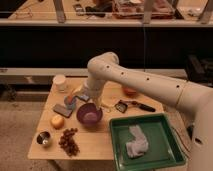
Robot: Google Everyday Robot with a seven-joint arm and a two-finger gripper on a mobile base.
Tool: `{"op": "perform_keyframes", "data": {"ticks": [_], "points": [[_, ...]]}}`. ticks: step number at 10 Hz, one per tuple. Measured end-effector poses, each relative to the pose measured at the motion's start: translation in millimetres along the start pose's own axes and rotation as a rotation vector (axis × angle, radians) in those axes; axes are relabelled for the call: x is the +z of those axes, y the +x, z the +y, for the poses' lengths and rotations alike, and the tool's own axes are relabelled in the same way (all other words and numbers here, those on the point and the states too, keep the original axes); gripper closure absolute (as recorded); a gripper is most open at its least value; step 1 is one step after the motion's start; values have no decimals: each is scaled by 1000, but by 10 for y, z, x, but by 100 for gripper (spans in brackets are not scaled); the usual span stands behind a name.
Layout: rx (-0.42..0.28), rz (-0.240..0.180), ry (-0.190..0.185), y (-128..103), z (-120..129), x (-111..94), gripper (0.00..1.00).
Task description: Place apple in red bowl
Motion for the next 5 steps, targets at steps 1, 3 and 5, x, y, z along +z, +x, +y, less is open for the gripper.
{"op": "perform_keyframes", "data": {"ticks": [1, 3, 5], "points": [[-24, -2, 24, -25, -45, -5, 20], [-87, -13, 60, -129, -245, 62, 20], [-139, -15, 71, -182, -371, 100, 20]]}}
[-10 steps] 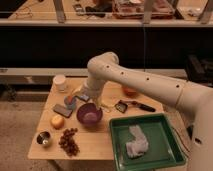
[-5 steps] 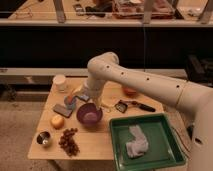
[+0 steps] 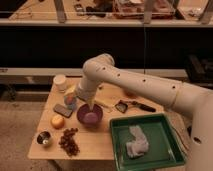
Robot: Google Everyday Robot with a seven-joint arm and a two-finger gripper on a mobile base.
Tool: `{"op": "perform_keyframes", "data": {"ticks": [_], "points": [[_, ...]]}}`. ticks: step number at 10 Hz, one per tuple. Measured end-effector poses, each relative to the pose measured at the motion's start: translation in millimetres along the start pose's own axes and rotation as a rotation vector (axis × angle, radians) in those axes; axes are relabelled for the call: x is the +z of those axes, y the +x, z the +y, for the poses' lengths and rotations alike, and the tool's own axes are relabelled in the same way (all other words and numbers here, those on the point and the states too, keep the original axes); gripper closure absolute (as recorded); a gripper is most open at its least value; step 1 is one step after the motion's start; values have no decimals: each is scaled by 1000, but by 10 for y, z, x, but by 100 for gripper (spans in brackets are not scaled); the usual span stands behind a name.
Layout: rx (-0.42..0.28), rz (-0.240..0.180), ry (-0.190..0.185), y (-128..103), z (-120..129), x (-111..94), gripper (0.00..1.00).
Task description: Place apple in red bowl
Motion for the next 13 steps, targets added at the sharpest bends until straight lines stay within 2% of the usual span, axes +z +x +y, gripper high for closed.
{"op": "perform_keyframes", "data": {"ticks": [3, 5, 6, 9, 13], "points": [[-87, -22, -11, -74, -216, 203, 20], [-122, -38, -26, -111, -134, 426, 20], [-150, -38, -44, -155, -117, 548, 20], [-214, -28, -105, -276, -207, 722, 20], [-287, -45, -165, -445, -525, 1013, 20]]}}
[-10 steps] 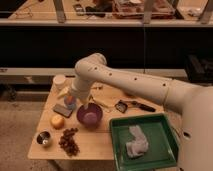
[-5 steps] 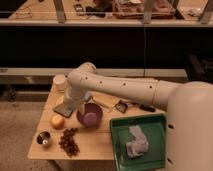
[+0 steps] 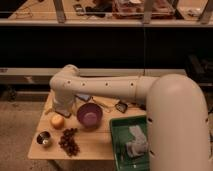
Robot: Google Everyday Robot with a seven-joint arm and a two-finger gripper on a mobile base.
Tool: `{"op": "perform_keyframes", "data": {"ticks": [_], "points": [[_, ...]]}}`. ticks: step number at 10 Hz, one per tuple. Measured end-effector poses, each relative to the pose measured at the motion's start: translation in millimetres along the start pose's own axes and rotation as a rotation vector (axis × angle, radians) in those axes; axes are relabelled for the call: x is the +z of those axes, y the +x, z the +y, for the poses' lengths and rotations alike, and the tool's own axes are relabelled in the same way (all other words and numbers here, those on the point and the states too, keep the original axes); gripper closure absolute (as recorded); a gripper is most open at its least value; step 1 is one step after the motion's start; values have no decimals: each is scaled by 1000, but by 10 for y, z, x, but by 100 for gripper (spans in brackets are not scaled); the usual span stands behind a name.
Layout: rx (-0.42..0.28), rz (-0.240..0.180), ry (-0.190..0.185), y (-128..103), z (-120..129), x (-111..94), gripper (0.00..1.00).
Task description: Place apple in red bowl
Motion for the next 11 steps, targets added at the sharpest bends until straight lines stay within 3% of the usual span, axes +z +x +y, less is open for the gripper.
{"op": "perform_keyframes", "data": {"ticks": [4, 7, 11], "points": [[-11, -32, -49, 62, -187, 262, 20], [3, -4, -109, 93, -247, 436, 20], [33, -2, -120, 224, -253, 734, 20]]}}
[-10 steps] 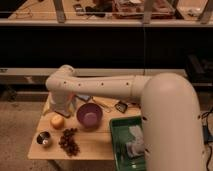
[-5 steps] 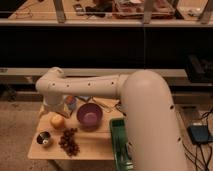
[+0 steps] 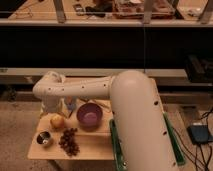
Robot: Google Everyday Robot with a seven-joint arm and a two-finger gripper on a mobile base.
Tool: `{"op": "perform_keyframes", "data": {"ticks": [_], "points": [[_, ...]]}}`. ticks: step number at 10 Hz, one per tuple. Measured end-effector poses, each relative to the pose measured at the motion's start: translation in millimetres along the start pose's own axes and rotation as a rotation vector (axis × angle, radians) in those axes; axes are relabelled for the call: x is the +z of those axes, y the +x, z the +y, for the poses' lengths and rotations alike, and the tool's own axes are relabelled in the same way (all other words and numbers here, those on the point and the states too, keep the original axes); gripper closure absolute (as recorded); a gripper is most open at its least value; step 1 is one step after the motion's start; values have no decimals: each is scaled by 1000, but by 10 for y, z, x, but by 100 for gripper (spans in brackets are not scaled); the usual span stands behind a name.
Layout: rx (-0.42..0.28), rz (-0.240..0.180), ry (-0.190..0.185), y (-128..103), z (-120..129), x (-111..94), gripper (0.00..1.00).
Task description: Place apple in red bowl
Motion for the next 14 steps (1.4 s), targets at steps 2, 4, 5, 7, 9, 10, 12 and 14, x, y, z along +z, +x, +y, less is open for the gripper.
{"op": "perform_keyframes", "data": {"ticks": [2, 4, 5, 7, 9, 10, 12, 14], "points": [[-4, -8, -8, 32, -41, 176, 20], [-10, -8, -15, 34, -24, 376, 20], [-9, -11, -12, 33, -9, 451, 20], [-6, -23, 1, 39, 36, 553, 20], [-9, -32, 21, 54, 56, 582, 31], [-26, -32, 32, 44, 54, 576, 39], [-50, -40, 66, 9, 47, 553, 61], [-48, -53, 97, -18, 70, 577, 81]]}}
